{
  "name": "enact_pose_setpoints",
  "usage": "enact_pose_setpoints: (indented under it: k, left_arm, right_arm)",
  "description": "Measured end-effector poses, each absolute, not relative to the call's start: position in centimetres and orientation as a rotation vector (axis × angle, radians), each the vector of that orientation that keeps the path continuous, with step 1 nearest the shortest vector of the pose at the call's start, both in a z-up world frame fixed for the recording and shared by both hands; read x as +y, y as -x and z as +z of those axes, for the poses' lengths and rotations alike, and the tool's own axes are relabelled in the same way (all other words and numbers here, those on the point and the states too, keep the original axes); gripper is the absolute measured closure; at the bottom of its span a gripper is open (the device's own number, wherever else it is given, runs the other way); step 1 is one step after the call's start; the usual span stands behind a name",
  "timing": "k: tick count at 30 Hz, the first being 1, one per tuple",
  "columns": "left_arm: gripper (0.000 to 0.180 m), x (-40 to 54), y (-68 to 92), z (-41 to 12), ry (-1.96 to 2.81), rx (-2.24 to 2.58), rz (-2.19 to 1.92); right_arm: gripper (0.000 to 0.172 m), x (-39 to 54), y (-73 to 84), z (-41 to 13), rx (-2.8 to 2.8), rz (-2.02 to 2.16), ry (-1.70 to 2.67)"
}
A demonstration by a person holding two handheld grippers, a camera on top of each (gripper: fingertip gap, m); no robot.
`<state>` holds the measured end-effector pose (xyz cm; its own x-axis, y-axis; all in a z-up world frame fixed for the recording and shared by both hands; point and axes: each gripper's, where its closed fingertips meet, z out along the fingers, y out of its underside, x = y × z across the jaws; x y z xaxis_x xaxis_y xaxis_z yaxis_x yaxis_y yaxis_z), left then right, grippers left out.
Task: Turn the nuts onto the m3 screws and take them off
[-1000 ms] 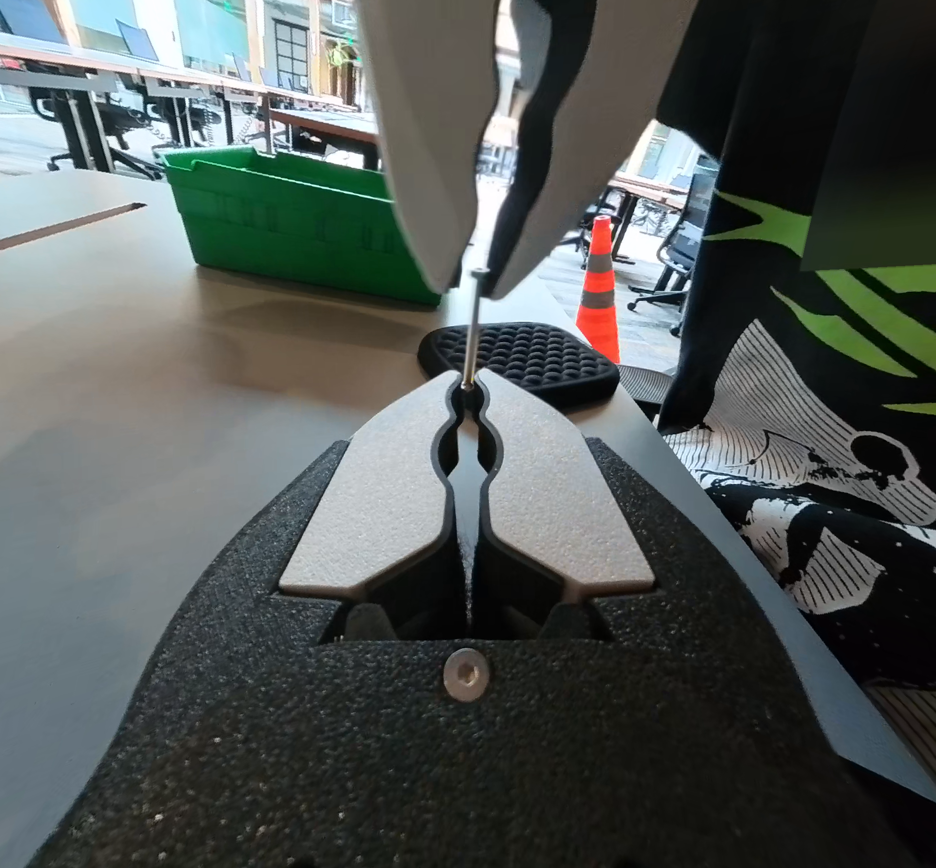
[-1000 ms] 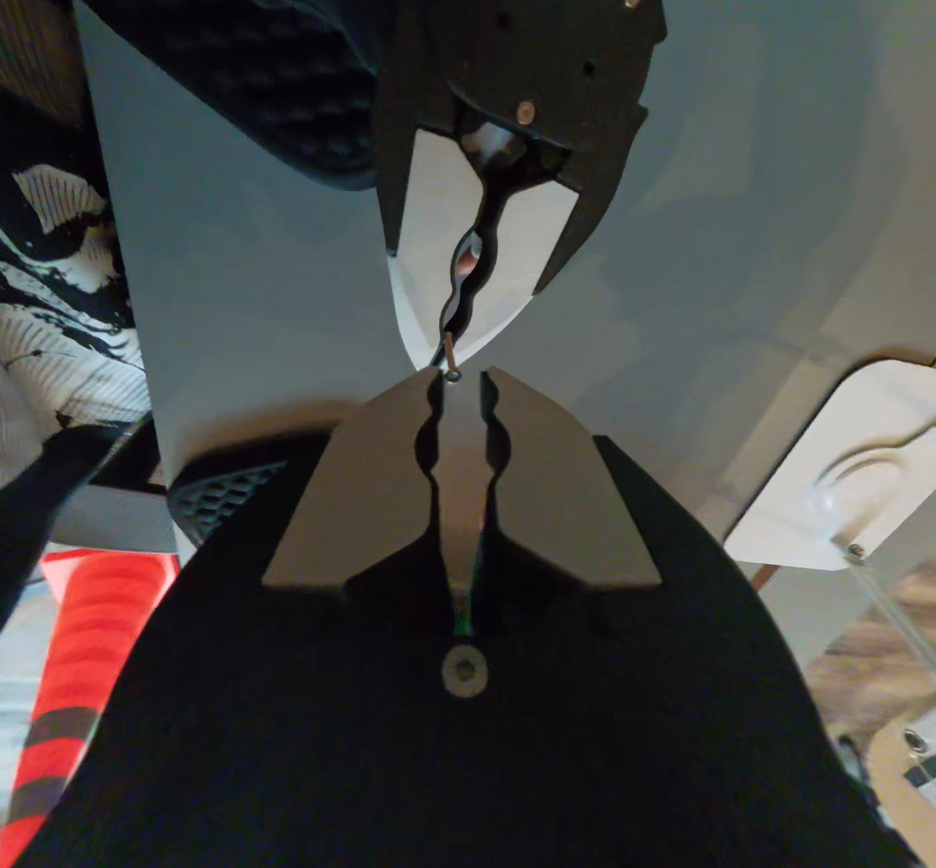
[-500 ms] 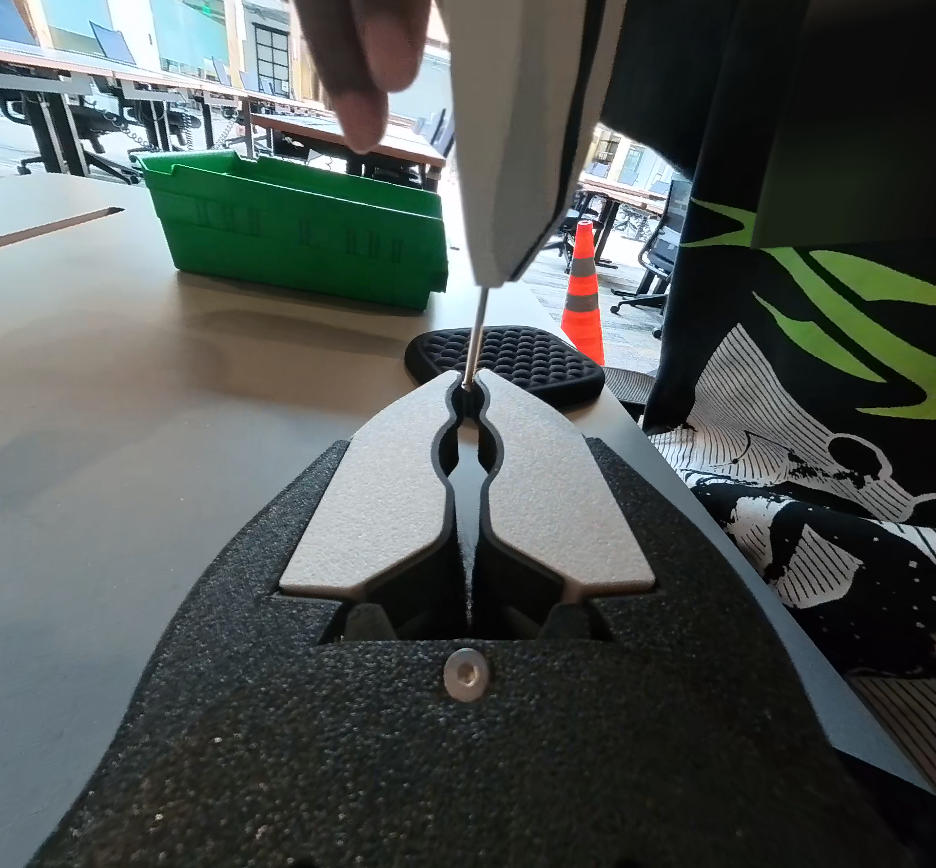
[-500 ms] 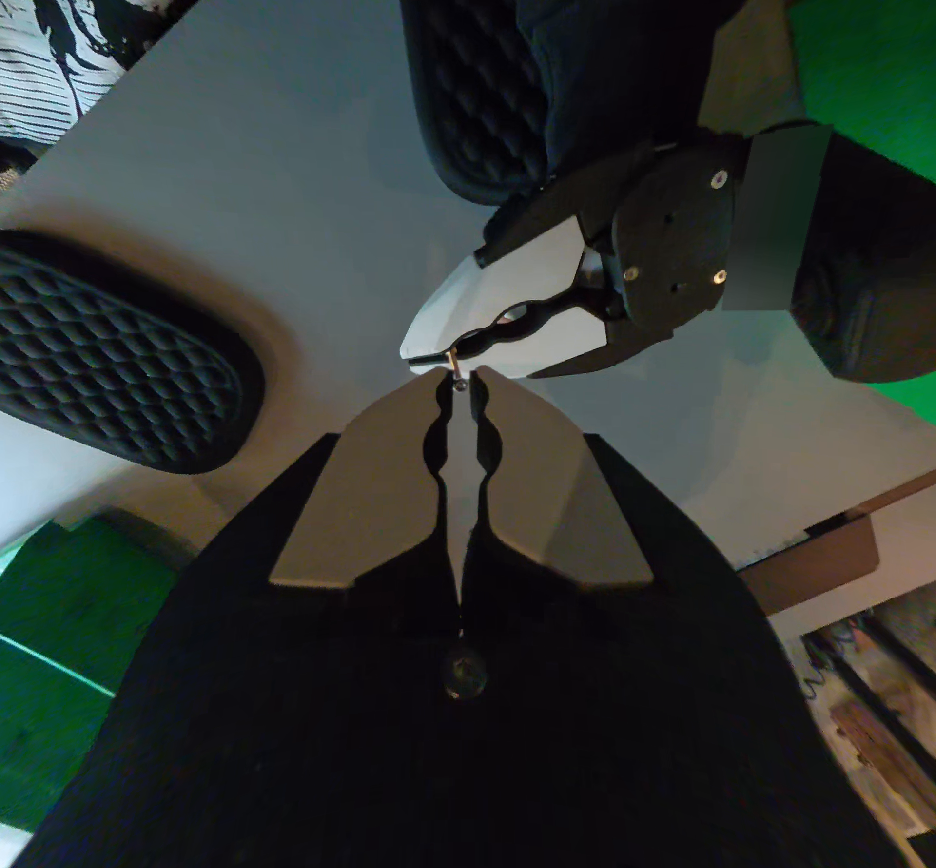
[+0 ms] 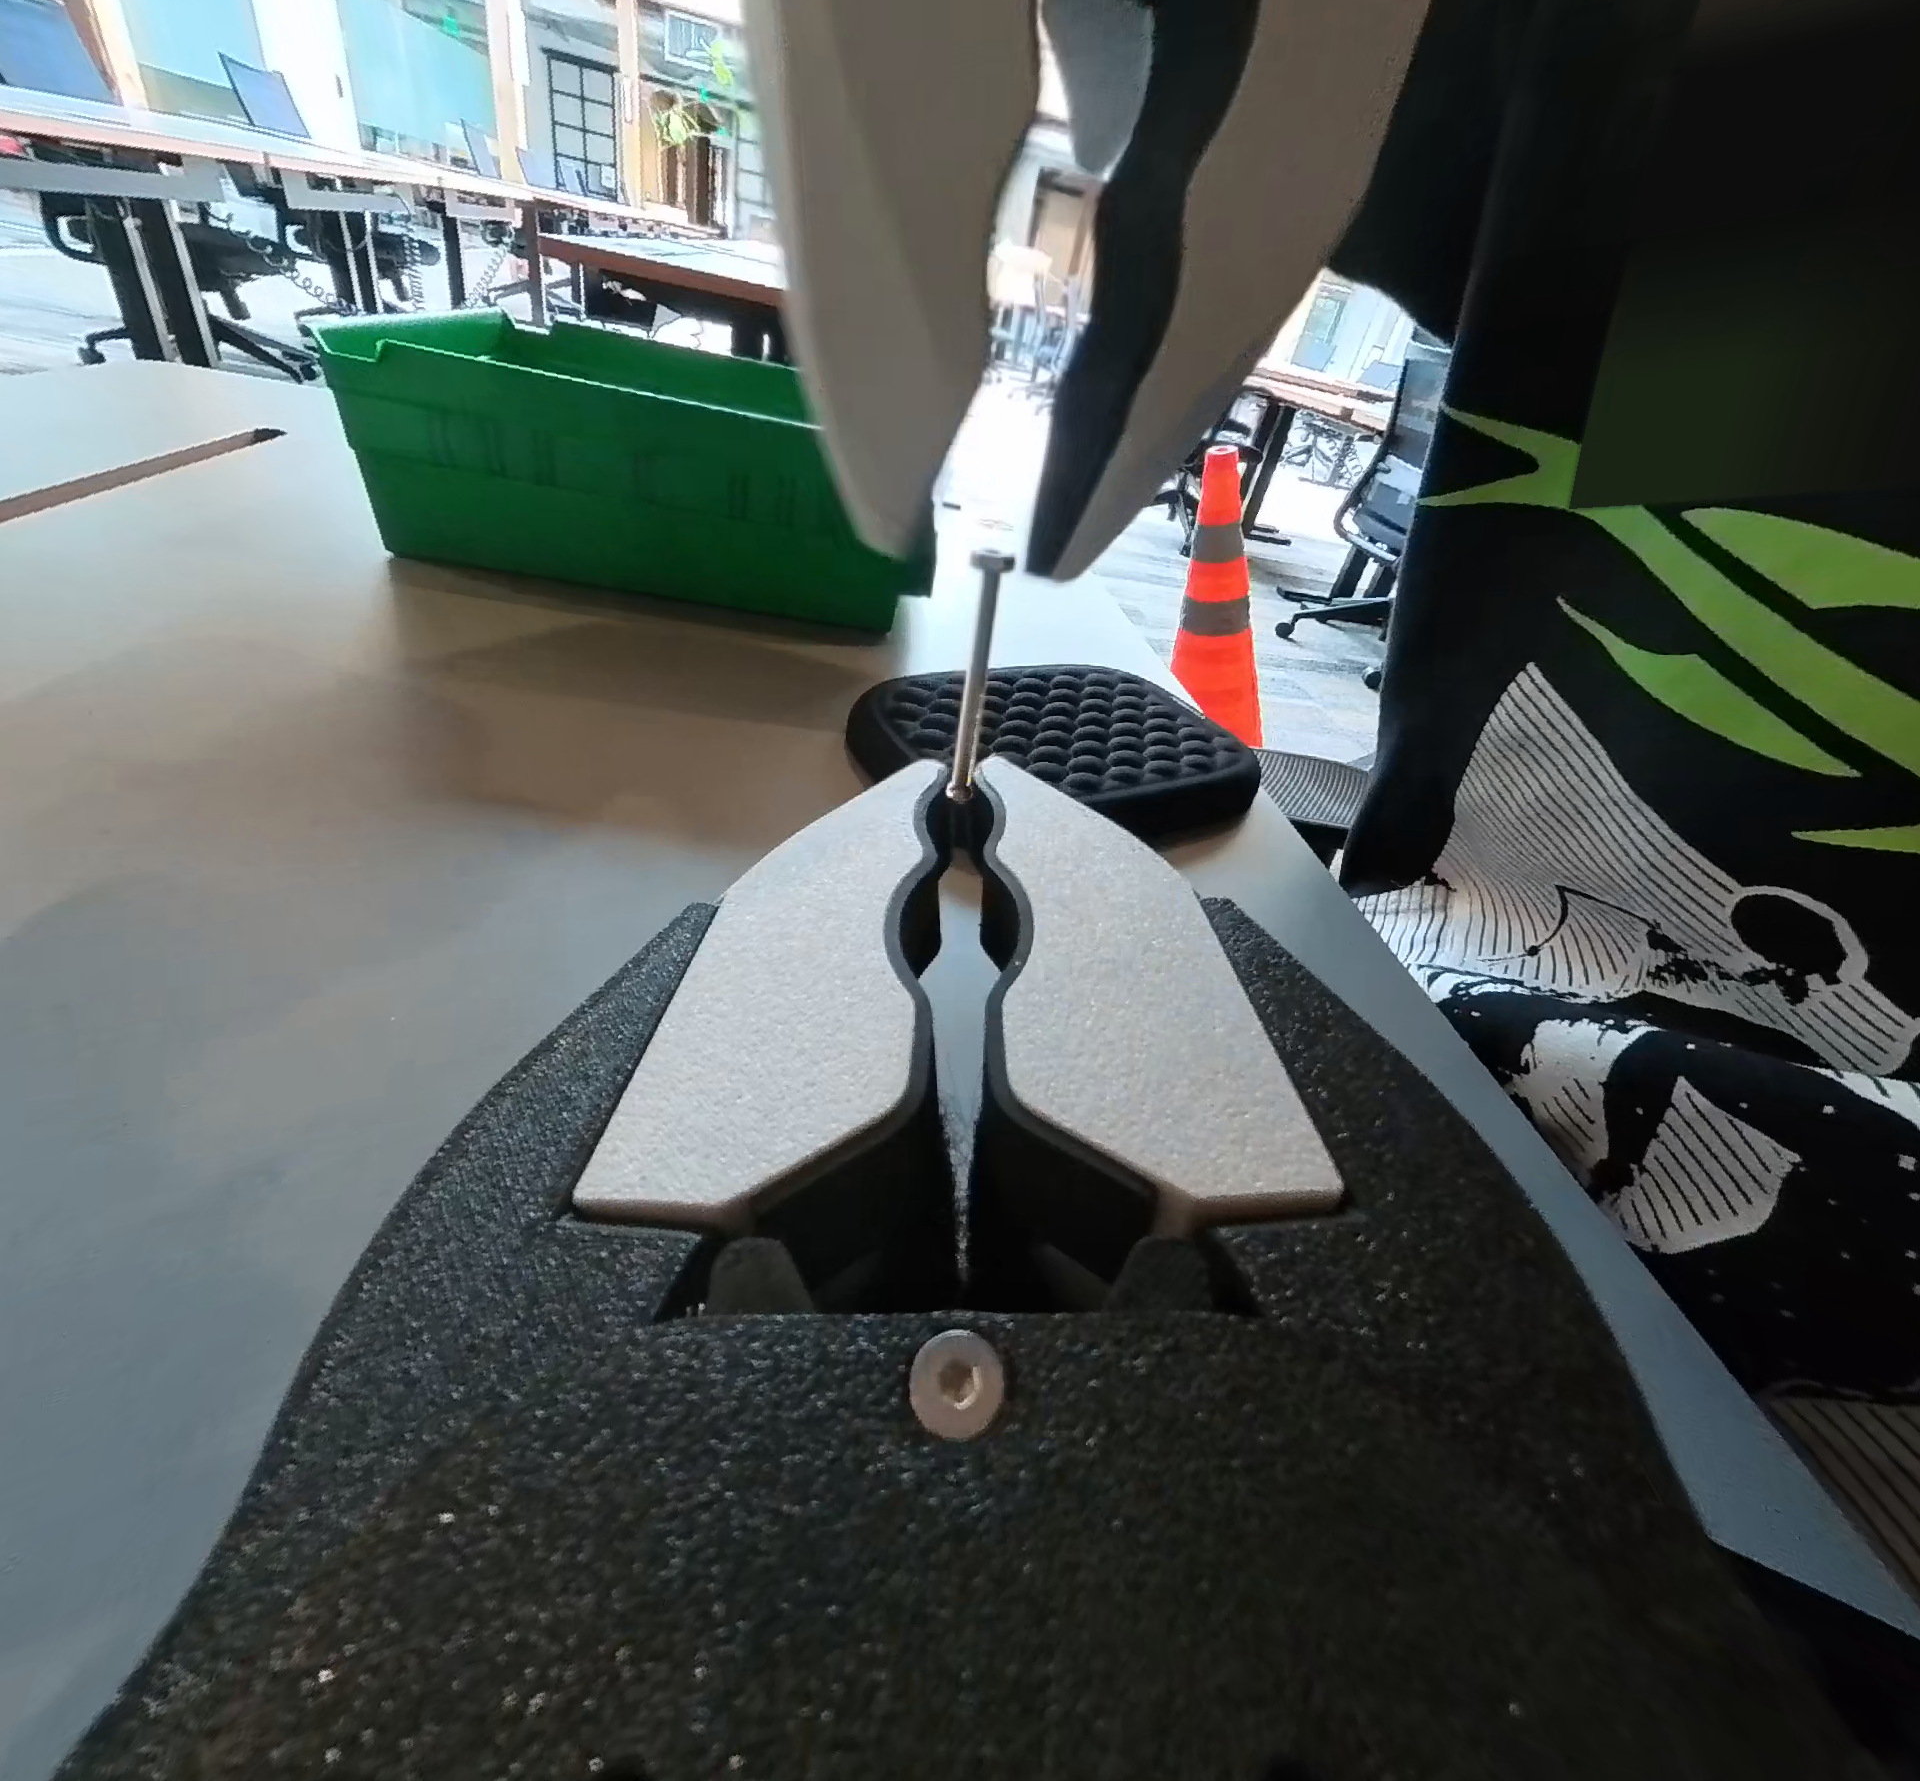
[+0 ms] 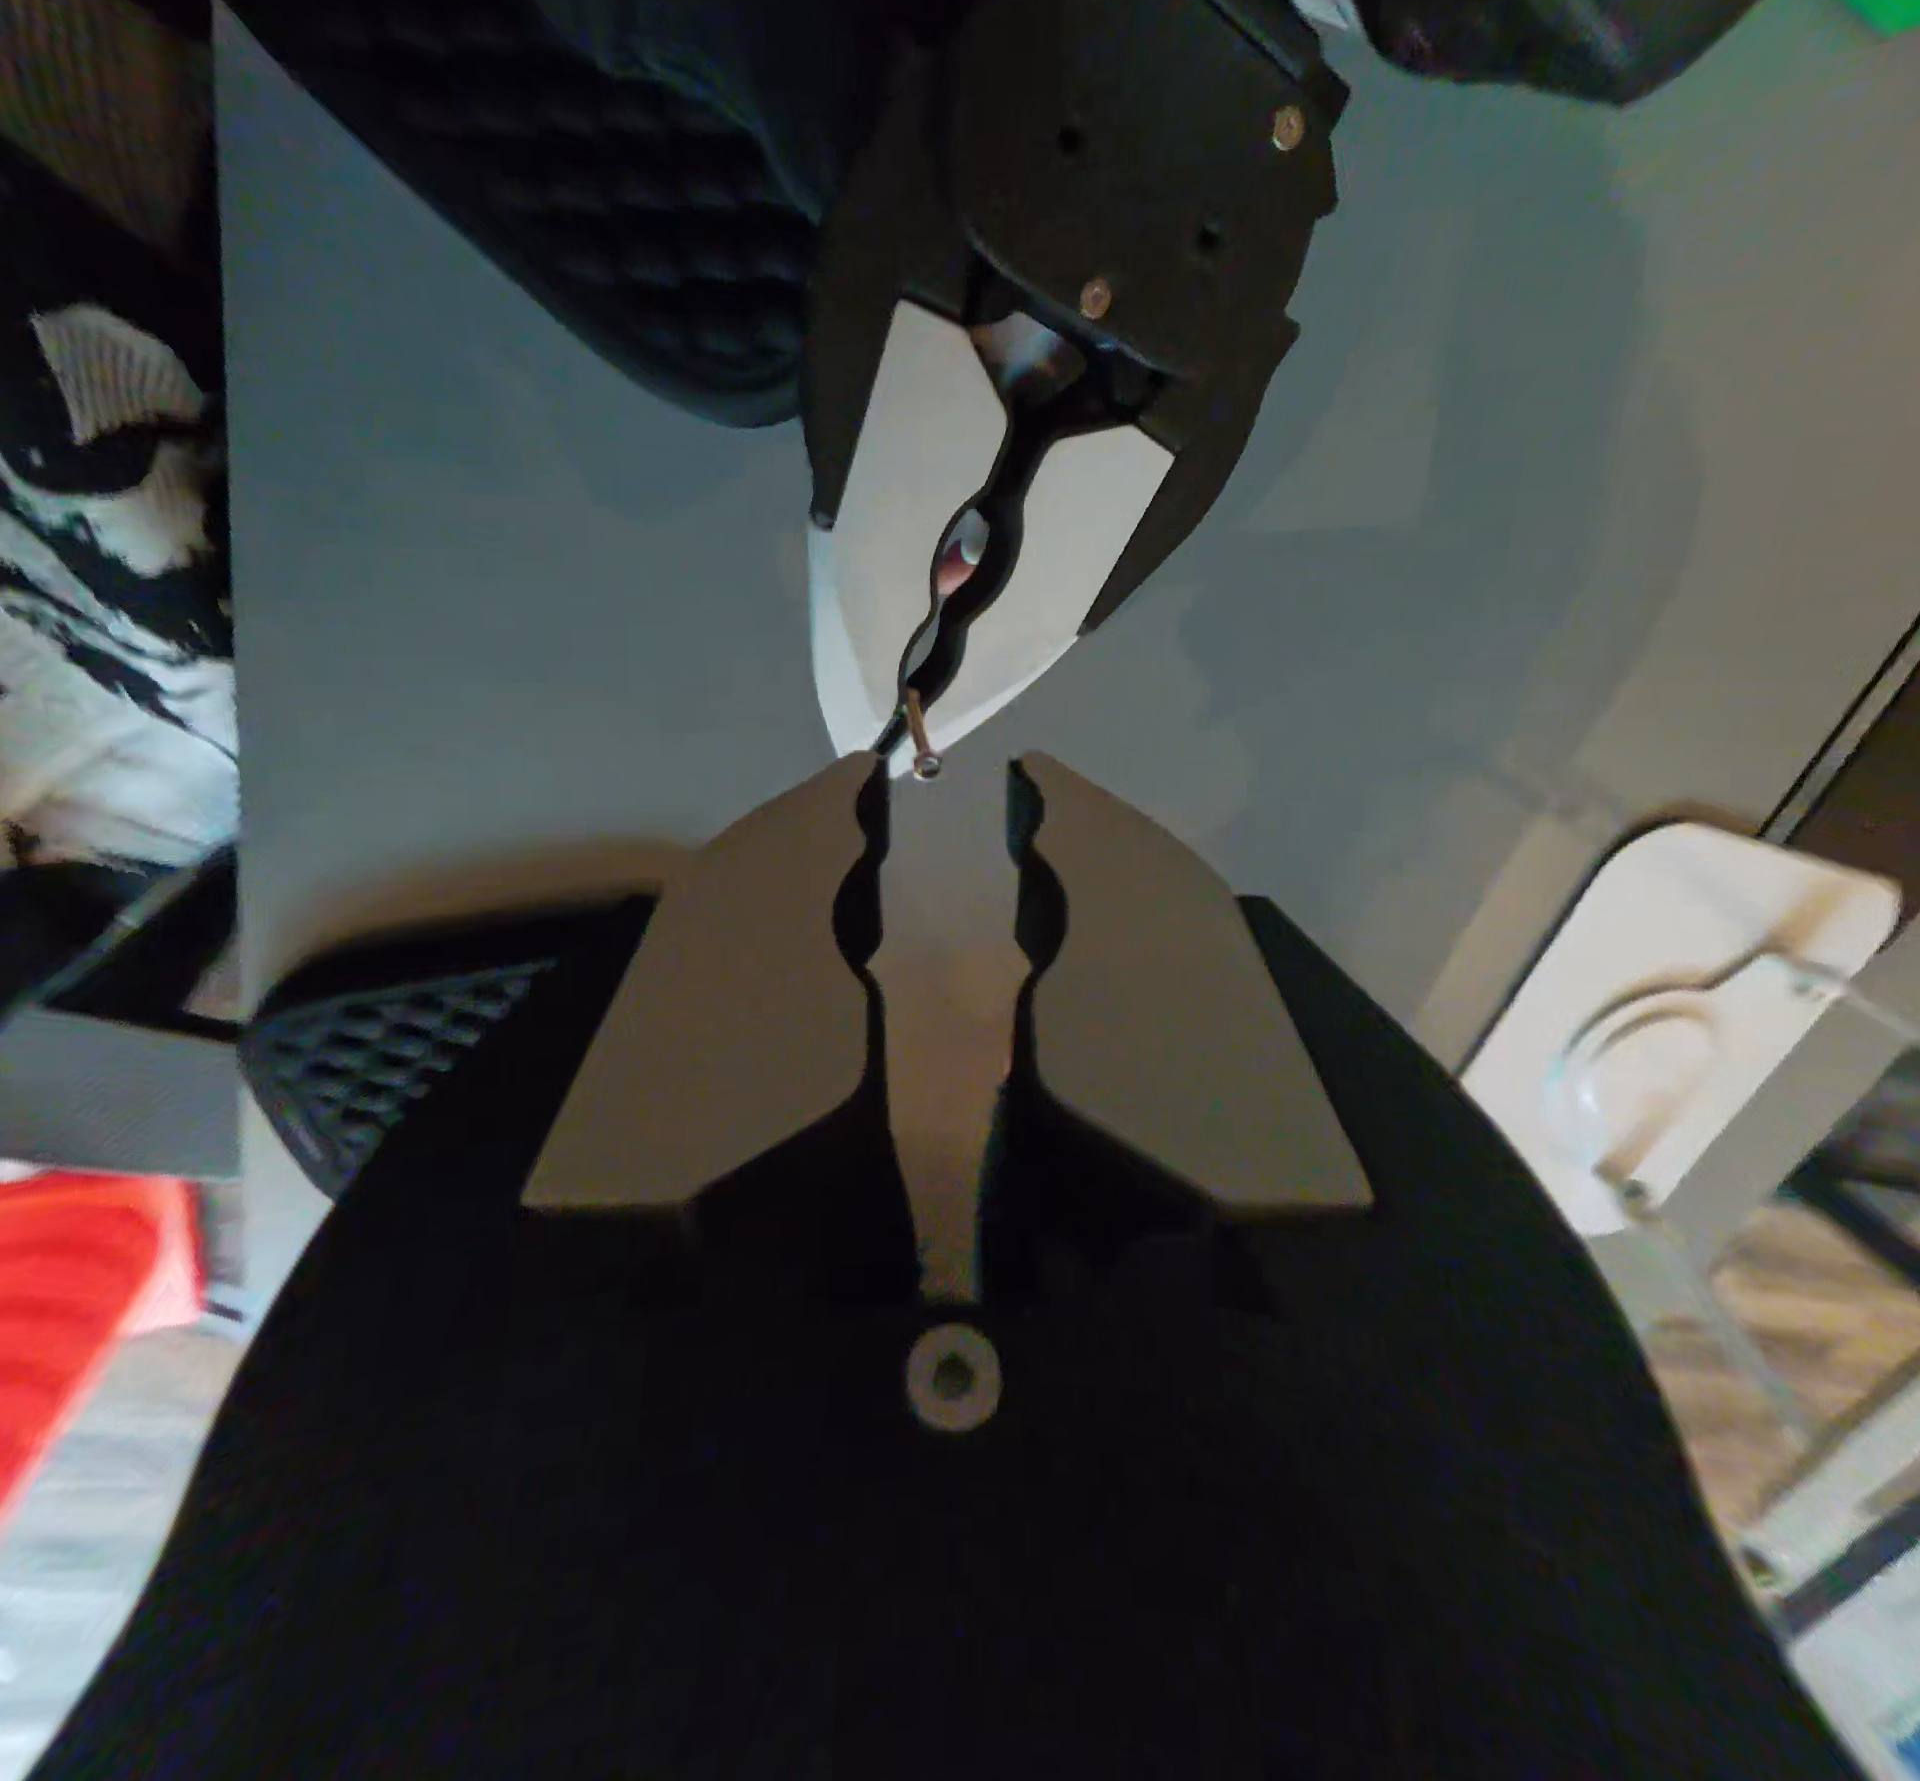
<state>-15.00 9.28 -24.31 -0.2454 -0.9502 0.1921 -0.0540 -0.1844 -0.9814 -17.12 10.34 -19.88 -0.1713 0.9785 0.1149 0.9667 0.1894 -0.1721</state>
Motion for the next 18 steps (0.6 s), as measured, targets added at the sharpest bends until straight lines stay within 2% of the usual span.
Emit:
enact_pose_setpoints:
  k: [3, 5, 11, 18]
  left_arm:
    - [0.18, 9.2, 15.1, -24.2, 1.235, 1.319, -1.536]
    - [0.18, 9.2, 15.1, -24.1, 1.232, 1.319, -1.541]
    - [0.18, 9.0, 15.1, -24.1, 1.22, 1.326, -1.555]
    - [0.18, 8.9, 15.2, -24.0, 1.214, 1.327, -1.563]
  right_arm:
    - [0.147, 10.1, 17.2, -18.9, -2.429, 0.147, 1.637]
    - [0.147, 9.7, 16.8, -18.8, -2.585, 0.164, 1.423]
    - [0.158, 9.6, 17.3, -19.5, -2.745, 0.22, 1.132]
    - [0.167, 9.8, 17.6, -20.0, -2.786, 0.229, 1.07]
